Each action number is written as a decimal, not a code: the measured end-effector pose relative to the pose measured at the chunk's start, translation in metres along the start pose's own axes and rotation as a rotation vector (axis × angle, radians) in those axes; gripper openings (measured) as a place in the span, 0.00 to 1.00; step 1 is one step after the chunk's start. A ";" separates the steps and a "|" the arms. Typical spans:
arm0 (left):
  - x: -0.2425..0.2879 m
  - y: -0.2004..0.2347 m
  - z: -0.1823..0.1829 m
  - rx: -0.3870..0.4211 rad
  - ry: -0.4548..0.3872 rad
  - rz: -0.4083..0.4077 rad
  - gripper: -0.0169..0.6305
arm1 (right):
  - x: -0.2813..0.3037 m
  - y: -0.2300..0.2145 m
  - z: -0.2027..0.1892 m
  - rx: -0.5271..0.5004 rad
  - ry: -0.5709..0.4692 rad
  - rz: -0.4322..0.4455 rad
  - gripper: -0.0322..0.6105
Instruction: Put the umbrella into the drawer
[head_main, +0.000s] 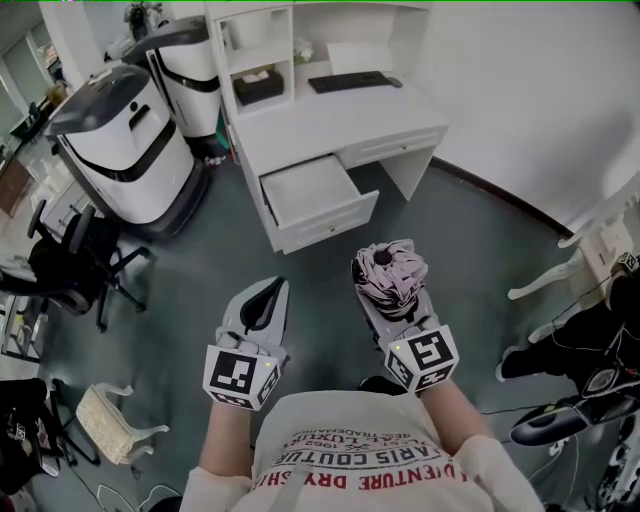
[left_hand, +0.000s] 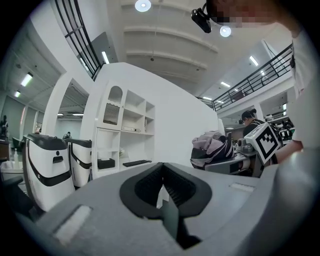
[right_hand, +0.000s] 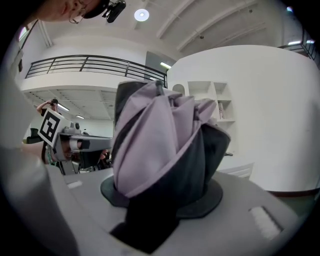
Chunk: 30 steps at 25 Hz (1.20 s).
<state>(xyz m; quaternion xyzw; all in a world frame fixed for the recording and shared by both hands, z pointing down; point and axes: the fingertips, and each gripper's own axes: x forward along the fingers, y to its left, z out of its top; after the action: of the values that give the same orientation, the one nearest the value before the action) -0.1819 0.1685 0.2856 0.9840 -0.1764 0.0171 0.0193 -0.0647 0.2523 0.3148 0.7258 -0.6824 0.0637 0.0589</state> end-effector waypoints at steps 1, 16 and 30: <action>0.001 0.001 -0.001 -0.001 0.003 0.003 0.03 | 0.002 -0.002 -0.001 0.000 0.002 0.001 0.37; 0.102 0.046 -0.022 0.013 0.052 0.209 0.03 | 0.116 -0.094 -0.006 -0.009 0.008 0.221 0.37; 0.257 0.080 -0.010 -0.030 0.004 0.424 0.03 | 0.246 -0.218 0.001 -0.092 0.069 0.506 0.37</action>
<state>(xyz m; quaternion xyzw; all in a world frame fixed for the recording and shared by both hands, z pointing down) 0.0306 0.0051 0.3089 0.9243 -0.3798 0.0201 0.0304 0.1673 0.0234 0.3563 0.5262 -0.8419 0.0701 0.0974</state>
